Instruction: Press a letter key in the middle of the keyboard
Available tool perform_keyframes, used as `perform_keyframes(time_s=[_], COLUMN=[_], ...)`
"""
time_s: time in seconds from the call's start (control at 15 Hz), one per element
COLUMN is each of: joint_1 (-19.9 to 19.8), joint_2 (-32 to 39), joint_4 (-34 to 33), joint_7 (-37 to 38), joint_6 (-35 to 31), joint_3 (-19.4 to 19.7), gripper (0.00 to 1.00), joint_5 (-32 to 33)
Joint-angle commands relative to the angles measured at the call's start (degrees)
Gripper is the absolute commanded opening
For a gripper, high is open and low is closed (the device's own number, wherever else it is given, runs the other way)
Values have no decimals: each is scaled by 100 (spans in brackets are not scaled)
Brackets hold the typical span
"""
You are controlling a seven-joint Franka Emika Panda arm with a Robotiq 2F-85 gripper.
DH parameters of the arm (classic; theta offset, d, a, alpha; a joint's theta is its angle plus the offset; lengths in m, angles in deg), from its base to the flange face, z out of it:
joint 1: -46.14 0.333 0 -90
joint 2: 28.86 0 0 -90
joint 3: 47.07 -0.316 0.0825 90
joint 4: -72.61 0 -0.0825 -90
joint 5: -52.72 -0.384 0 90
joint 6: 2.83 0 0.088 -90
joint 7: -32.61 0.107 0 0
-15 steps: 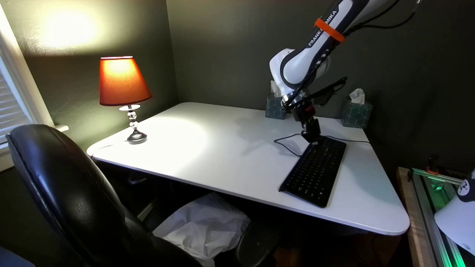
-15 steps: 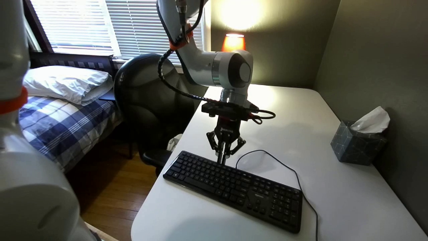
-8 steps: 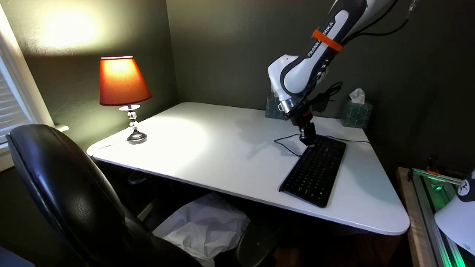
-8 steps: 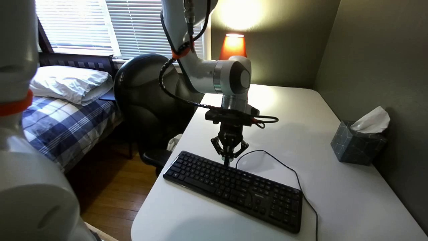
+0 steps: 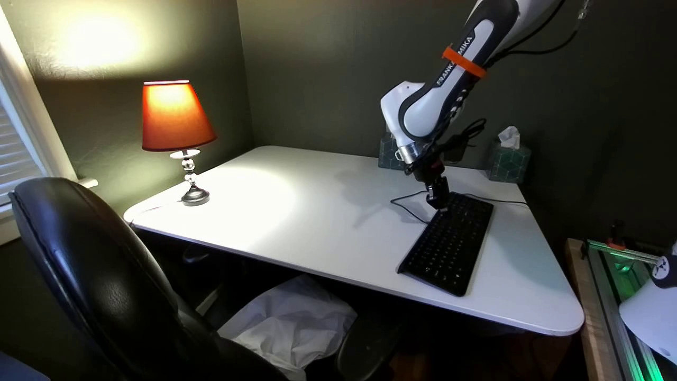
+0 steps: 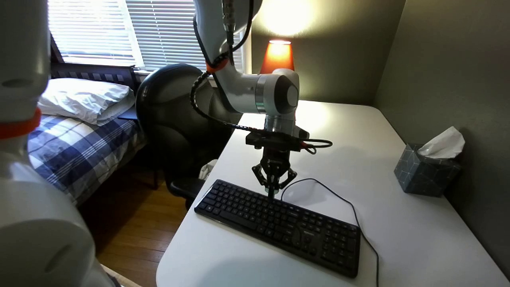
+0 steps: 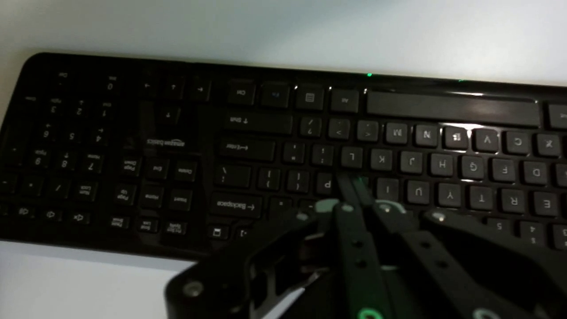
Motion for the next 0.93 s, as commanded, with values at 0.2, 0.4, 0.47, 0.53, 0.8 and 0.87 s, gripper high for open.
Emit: perform_keyframes(time_s=[0.2, 0.4, 0.47, 0.53, 0.8, 0.87], joint_1=[-37, -55, -60, -64, -89, -100], joint_2=[191, 267, 295, 320, 425, 453], joint_4=[-81, -92, -100, -109, -165, -182], joint_7=[-44, -46, -61, -58, -70, -84], joint_6=[74, 65, 67, 77, 68, 57], joint_3=[31, 41, 40, 40, 33, 29], gripper=[0, 0, 0, 0, 0, 0], joint_5=[-32, -30, -26, -32, -53, -65])
